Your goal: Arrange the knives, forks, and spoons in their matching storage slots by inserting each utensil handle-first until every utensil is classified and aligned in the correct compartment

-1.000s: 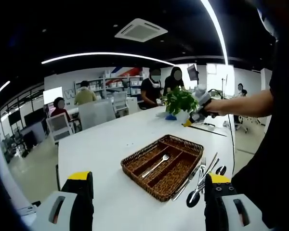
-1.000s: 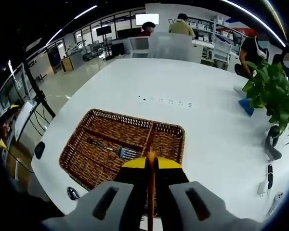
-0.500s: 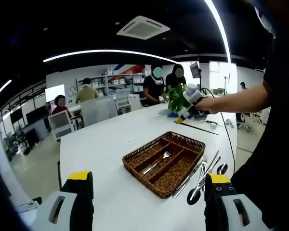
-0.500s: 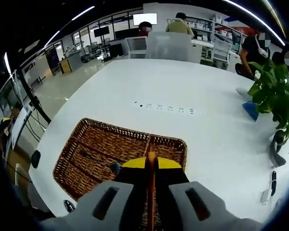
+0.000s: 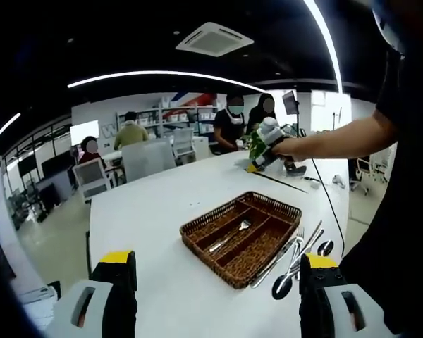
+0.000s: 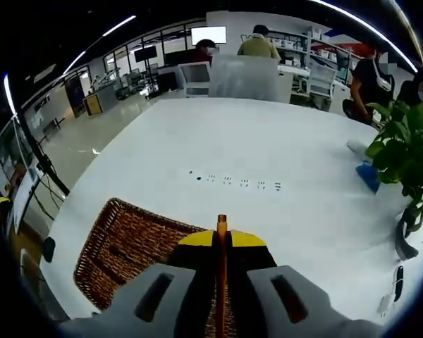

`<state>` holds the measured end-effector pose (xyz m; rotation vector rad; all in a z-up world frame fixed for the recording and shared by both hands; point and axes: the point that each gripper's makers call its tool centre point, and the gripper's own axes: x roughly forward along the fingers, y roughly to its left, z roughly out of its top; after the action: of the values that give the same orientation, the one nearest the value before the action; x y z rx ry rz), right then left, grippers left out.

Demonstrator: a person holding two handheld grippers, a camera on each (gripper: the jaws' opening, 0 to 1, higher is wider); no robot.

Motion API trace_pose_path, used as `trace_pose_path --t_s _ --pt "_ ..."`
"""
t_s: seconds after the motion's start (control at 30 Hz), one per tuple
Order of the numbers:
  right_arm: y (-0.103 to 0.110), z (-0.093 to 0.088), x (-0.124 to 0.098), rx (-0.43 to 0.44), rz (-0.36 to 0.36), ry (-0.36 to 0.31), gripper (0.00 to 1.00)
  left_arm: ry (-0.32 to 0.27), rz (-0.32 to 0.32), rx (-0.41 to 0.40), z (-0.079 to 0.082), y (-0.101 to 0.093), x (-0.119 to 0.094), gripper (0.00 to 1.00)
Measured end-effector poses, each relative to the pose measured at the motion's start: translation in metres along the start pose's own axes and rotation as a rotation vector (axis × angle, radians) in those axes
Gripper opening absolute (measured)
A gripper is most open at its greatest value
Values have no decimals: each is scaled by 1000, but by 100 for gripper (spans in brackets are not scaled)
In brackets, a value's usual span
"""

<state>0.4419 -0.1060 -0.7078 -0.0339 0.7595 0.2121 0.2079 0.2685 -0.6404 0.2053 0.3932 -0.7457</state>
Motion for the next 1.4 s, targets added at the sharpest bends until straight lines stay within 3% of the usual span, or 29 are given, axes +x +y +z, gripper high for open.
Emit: trace_pose_path --t_s 0.57,1.03,1.3,1.4 --pt "-1 8 10 13 1 -24 2 -1 29 5 1 0 2 100" --pt "-6 -17 32 45 2 -21 2 6 48 -8 0 5 1 100" --pt "-3 -30 38 29 -10 -32 2 2 33 -23 2 1 3 100" --pt "-2 -35 41 34 -11 -33 2 -28 -4 -52 5 -4 3 100"
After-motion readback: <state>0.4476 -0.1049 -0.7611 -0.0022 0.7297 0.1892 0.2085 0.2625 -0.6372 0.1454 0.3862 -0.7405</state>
